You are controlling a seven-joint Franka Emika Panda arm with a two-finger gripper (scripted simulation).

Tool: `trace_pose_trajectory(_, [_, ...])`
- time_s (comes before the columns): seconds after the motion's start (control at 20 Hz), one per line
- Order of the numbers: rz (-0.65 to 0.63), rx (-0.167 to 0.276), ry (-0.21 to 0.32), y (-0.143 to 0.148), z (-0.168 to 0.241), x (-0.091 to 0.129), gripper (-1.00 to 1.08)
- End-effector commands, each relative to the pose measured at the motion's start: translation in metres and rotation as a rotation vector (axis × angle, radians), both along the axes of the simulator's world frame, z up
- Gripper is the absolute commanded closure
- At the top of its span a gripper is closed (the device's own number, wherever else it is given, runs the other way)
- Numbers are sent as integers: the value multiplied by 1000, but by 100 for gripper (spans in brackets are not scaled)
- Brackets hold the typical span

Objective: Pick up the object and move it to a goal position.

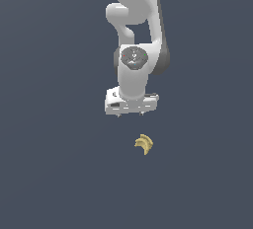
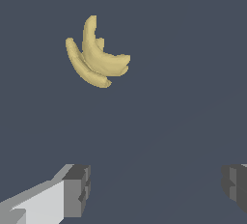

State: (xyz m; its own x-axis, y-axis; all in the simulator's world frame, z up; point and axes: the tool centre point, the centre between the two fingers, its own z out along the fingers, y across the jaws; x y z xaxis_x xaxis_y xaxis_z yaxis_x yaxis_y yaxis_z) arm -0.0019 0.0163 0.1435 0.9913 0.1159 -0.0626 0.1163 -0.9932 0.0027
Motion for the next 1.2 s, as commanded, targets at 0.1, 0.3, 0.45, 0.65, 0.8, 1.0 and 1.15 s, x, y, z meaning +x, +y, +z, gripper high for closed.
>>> trace_pose_trajectory(0.1, [91,2,-5,8,-6,12,-92])
trace_pose_trajectory(0.3, [200,6,-12,18,-12,26,-92])
trace_pose_trajectory(0.45, [298,9,-19,26,-19,38,-92])
trace_pose_trajectory(0.65, [430,16,-29,39,-28,53,-92])
trace_pose_trajectory(0.8, [517,20,-36,47,-34,64,-92])
trace_pose_trajectory(1.0, [608,25,-44,55,-41,74,-92])
trace_pose_trajectory(1.15, [659,28,-49,60,-45,79,-92])
